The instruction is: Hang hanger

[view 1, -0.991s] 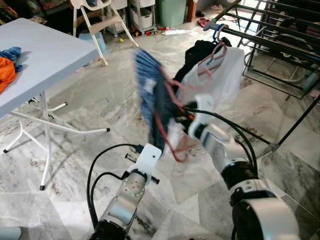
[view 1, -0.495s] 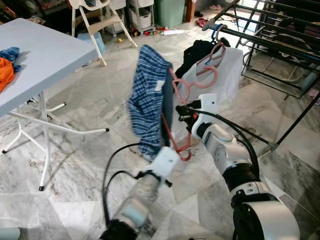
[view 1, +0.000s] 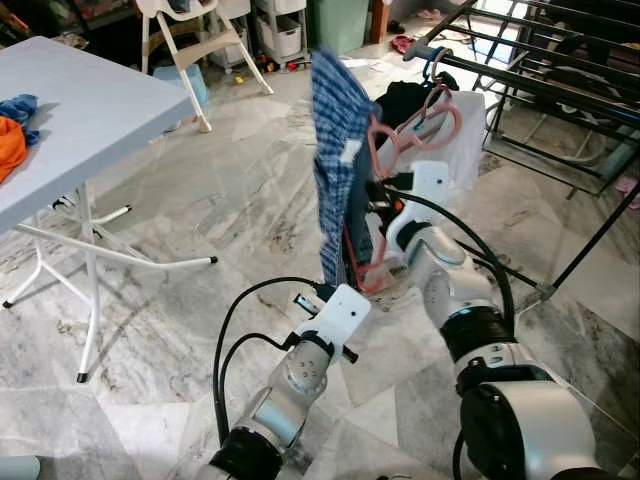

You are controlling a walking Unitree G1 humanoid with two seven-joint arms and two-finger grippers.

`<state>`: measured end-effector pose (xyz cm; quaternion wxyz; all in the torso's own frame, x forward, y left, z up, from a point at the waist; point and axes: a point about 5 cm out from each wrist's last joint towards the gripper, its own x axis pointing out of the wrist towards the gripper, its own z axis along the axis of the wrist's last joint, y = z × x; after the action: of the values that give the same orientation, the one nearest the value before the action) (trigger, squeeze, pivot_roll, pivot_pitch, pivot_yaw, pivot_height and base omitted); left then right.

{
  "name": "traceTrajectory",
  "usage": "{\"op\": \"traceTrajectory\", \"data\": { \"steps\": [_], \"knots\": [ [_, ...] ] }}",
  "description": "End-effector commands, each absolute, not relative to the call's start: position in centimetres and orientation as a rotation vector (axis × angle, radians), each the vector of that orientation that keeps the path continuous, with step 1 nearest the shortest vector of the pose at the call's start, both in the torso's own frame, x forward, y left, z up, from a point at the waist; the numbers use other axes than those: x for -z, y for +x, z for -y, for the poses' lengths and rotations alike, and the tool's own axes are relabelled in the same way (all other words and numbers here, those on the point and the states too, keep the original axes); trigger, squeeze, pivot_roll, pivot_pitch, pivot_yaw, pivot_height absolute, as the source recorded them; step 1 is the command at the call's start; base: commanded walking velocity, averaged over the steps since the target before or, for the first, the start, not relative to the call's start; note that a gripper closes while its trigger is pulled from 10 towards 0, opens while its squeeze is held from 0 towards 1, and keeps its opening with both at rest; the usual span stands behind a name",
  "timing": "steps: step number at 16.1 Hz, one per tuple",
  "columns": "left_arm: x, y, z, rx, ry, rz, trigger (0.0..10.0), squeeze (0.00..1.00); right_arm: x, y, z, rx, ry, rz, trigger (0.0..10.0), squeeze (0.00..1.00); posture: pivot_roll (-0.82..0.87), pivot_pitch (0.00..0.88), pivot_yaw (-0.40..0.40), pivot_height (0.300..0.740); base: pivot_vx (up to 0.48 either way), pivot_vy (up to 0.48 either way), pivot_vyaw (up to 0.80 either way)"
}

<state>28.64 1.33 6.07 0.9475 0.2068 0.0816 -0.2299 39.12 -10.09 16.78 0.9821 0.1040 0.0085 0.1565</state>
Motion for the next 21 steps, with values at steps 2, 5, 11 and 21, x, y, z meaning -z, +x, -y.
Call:
{"op": "traceTrajectory", "data": {
  "steps": [2,5,11,21],
  "knots": [
    [-5.3,28.0,-0.8,0.477,0.401,-0.197,10.0,0.00,-19.3,39.6,10.4,-0.275,0.185,0.097,10.0,0.00,-0.14,0.097,0.020,0.740,0.000,0.000,0.00],
    [-4.7,27.5,-0.2,0.512,0.454,-0.190,10.0,0.00,-19.9,40.4,11.5,-0.180,0.240,0.074,10.0,0.00,-0.15,0.100,0.024,0.740,0.000,0.000,0.00],
    [-4.7,27.5,0.5,0.540,0.443,-0.191,10.0,0.00,-21.5,41.1,11.2,-0.126,0.306,0.079,10.0,0.00,-0.14,0.106,0.024,0.740,0.000,0.000,0.00],
    [-5.7,27.1,1.8,0.672,0.250,-0.239,10.0,1.00,-21.4,40.1,9.6,-0.243,0.107,0.215,10.0,0.00,-0.13,0.110,0.020,0.740,0.000,0.000,0.00]
  ]
}}
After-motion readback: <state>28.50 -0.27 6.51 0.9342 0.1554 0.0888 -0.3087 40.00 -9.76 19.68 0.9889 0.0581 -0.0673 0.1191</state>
